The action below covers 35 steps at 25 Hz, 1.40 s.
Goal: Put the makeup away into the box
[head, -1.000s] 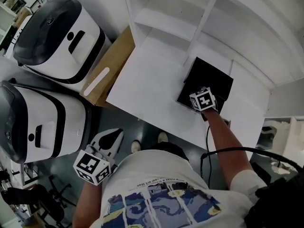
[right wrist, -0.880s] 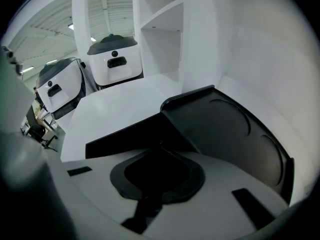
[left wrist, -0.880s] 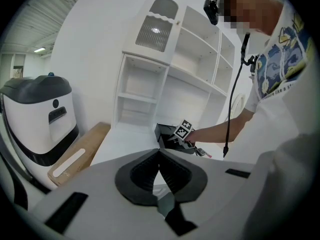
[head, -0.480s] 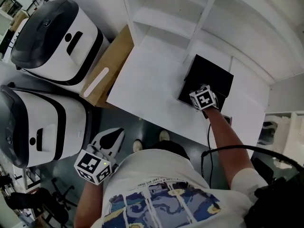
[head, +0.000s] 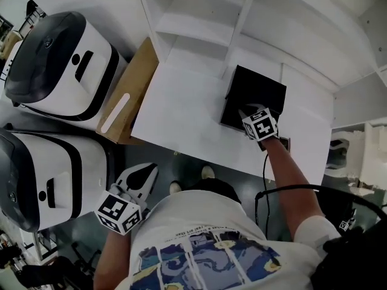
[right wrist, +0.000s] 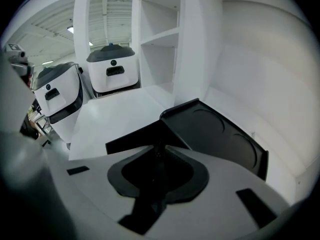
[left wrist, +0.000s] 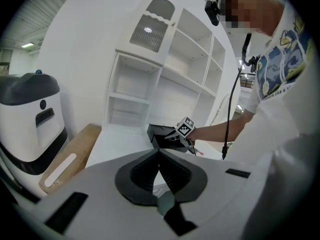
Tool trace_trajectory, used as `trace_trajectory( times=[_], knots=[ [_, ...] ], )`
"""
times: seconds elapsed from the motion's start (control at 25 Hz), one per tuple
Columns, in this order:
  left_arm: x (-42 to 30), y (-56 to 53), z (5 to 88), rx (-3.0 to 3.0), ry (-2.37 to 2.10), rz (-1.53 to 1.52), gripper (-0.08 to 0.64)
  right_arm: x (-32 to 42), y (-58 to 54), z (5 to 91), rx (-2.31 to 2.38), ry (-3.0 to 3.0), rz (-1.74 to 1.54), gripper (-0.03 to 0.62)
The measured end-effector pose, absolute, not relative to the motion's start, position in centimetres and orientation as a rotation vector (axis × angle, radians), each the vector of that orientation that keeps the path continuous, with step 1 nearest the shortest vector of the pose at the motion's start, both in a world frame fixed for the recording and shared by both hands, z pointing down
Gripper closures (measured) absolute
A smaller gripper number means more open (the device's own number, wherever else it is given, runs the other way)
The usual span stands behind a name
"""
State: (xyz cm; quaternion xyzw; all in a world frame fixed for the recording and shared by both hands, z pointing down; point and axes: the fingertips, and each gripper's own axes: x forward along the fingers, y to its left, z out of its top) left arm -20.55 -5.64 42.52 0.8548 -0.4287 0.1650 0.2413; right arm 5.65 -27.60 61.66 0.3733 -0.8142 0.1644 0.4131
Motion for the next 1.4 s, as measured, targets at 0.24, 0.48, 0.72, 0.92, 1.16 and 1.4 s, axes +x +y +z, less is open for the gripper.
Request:
trace_trajectory(
  times=[0.24,0.48,0.72,0.92,1.16,1.4],
  knots=[
    [-19.8,-5.6,42.2,2.410,-1.064,0.451,0.546,7.4,-24.5,57.7,1.101,-2.084,0.444,0.511],
    [-18.5,-5.3,42.0,2.481,-0.946,0.459,0.546,10.4,-19.4,56.1,1.252,-2.065,0.487,0.511],
    [-17.3,-4.7,41.9,2.521,-0.857,0.464,0.546,14.3,-13.3,57.8,1.358,-1.981,0.609,0.471],
    [-16.4,-4.3,42.1,2.537,-0.812,0.469,0.546,18.8,-9.8,60.2,1.448,-1.877,0.685,0.422],
    [-14.5,-4.0,41.9,2.552,-0.789,0.487,0.546,23.9,-9.1,62.2,1.536,-1.772,0.712,0.376],
    [-13.1,-3.9,42.0,2.541,-0.799,0.510,0.546,26.9,-10.7,63.7,1.576,-1.743,0.734,0.315]
  ],
)
